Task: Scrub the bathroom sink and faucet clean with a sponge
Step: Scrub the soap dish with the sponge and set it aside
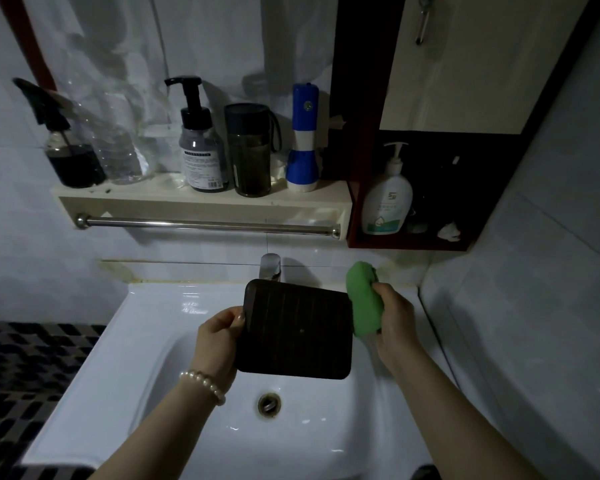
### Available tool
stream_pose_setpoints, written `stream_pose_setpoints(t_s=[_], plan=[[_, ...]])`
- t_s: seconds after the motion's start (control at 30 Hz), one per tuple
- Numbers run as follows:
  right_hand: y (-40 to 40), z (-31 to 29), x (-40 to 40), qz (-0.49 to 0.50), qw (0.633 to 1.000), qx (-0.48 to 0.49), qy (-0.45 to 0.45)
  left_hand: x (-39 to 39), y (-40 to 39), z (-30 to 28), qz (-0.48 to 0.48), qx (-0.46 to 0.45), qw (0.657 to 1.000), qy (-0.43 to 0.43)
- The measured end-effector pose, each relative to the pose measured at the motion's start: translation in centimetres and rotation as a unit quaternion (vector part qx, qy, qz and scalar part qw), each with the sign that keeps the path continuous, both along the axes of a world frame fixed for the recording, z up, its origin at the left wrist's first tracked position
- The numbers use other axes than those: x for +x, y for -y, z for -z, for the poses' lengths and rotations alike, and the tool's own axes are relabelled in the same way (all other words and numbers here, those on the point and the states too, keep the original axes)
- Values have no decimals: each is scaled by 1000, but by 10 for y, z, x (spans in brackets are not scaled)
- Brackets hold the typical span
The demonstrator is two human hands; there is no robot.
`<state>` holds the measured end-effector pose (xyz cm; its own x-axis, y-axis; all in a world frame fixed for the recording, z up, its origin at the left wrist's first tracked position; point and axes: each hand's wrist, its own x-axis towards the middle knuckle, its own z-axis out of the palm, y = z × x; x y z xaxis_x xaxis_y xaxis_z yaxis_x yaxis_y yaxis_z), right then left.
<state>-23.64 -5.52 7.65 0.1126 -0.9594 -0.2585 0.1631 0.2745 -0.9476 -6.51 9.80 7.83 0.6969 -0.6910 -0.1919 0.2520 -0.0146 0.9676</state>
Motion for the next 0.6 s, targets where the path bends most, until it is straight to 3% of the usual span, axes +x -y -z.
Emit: stream_pose_setpoints(t_s=[0.1, 0.27, 0.4, 0.6], plan=[[-4, -1, 2, -33, 994, -82, -61, -4, 1, 0, 3, -10, 1000, 17], [-21, 0, 8, -87, 919, -312, -226, -11, 10, -1, -13, -26, 996, 83], [-36, -6, 22, -113, 881, -380, -256, -16, 16, 3, 6, -17, 990, 139], [-64, -13, 41, -51, 822, -512, -243, -21, 24, 4, -20, -17, 995, 94]])
